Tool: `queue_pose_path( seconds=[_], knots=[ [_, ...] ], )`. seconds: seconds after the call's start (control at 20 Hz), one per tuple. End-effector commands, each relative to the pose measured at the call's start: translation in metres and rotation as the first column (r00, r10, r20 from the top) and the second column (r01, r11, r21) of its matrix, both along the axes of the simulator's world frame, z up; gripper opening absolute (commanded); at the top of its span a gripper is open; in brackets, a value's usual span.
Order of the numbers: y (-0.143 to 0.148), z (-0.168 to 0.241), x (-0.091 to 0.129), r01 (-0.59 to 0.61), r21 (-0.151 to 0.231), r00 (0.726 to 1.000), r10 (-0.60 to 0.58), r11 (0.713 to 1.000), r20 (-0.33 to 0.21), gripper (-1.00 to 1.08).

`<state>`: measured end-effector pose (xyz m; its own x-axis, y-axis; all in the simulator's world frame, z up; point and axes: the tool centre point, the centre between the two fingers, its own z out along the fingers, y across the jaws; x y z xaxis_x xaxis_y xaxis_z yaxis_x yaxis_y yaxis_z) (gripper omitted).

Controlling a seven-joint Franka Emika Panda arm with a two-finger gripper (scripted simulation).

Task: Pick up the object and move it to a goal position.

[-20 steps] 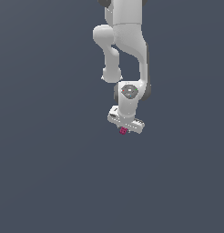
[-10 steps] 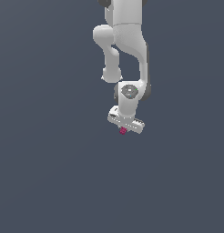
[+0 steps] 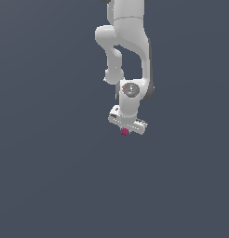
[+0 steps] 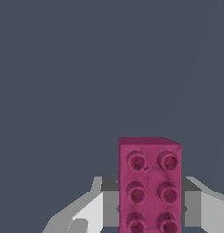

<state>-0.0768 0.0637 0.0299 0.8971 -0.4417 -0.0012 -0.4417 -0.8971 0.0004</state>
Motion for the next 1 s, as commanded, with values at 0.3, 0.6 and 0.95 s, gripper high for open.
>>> queue_pose_path(
  seconds=[0.3, 0.6, 0.95],
  knots=[
    [-0.026, 0.054, 0.000, 0.001, 0.001, 1.000, -0.001, 1.000, 0.001, -1.00],
    [-0.054, 0.114, 0.000, 0.001, 0.001, 1.000, -0.001, 1.000, 0.001, -1.00],
    [-0.089, 0.189, 0.000, 0.002, 0.002, 1.000, -0.002, 1.000, 0.001, -1.00]
  ],
)
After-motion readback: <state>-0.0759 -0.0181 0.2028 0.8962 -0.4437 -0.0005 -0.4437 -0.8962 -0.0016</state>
